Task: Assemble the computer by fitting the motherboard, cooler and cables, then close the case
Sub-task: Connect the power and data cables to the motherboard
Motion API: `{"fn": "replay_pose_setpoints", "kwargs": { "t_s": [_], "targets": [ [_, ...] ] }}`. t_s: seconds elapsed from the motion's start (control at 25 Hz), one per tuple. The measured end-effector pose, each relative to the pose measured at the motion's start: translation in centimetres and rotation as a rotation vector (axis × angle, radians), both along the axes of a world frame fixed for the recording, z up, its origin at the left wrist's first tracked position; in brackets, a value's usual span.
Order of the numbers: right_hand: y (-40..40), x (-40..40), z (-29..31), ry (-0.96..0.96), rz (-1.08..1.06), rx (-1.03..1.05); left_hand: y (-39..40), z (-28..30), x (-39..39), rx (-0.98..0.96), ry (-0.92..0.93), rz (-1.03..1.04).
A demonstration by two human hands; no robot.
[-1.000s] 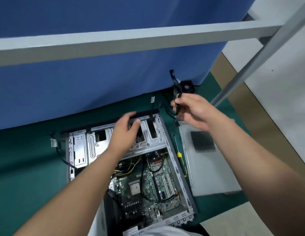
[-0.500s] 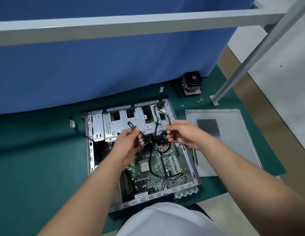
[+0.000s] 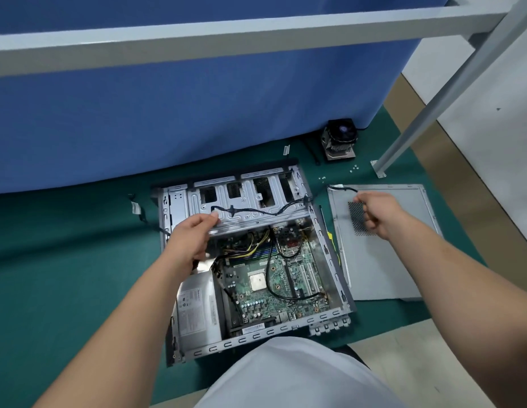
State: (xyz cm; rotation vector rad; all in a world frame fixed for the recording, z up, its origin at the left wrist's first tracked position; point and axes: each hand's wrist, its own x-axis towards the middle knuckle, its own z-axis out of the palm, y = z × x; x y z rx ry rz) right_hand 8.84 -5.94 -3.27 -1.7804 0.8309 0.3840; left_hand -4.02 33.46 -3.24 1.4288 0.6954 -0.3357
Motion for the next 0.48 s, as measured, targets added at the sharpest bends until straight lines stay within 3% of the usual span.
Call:
{"fn": "replay_pose_setpoints", "kwargs": {
  "t_s": [0.2,0.32,0.4,0.48],
  "targets": [
    [-2.3,0.9,-0.5,0.012,-0.135,-0.017,1.5,0.1,0.4,0.002,0.006,0.054],
    [-2.0,1.1,-0.9,0.027,-0.144,0.0,1.6,1.0,1.3,0.119,-0.005,0.085],
    [-1.2,1.1,-1.1,0.04,-0.119,0.094,1.6,1.6,2.4,0.25,-0.054,0.125],
    [0.1,1.0,-0.7,0.048,-0.077,0.266,1.9,2.0,3.7,0.248,-0.11,0.145]
  ]
}}
